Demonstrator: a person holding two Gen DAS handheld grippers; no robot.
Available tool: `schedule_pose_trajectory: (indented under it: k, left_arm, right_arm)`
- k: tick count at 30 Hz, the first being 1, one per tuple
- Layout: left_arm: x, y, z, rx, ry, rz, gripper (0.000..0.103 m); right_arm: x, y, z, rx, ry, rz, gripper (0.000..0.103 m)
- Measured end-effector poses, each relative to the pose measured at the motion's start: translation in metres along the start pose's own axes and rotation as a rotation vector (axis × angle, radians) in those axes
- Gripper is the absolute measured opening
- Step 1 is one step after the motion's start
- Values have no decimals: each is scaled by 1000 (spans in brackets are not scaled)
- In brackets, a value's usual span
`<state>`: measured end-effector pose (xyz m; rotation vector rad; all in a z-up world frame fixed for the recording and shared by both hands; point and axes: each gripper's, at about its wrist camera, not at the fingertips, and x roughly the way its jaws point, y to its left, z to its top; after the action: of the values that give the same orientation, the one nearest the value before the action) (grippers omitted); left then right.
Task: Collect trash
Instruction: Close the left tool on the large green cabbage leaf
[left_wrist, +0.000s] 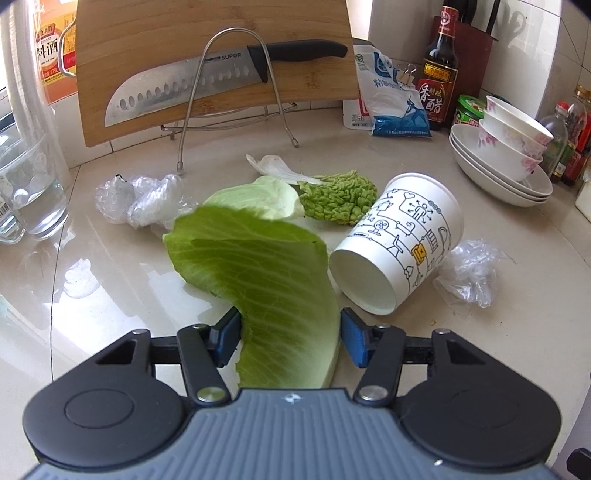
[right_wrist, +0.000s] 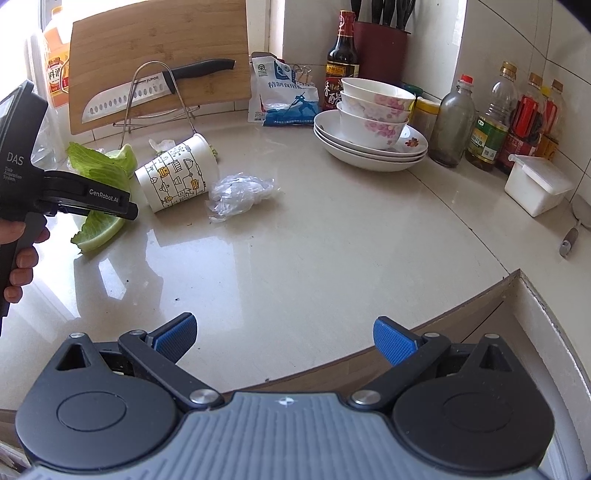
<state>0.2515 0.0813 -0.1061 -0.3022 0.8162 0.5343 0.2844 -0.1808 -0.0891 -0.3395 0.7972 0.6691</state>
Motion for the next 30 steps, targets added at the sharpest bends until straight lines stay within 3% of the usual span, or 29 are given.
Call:
schedule_pose_trajectory:
  k: [8,19,30]
  left_arm:
    - [-16,9,0,-2,27,-42,42]
    - [-41,29,-9,65,59,-61,38]
    - [-64,54,-26,157,97,-67,36]
  right_arm:
    - [-1,8,8,-15,-20,12,103]
    - [7,31,24,-65,-42,73,103]
    - [41,71,67,-184,-88,166,103]
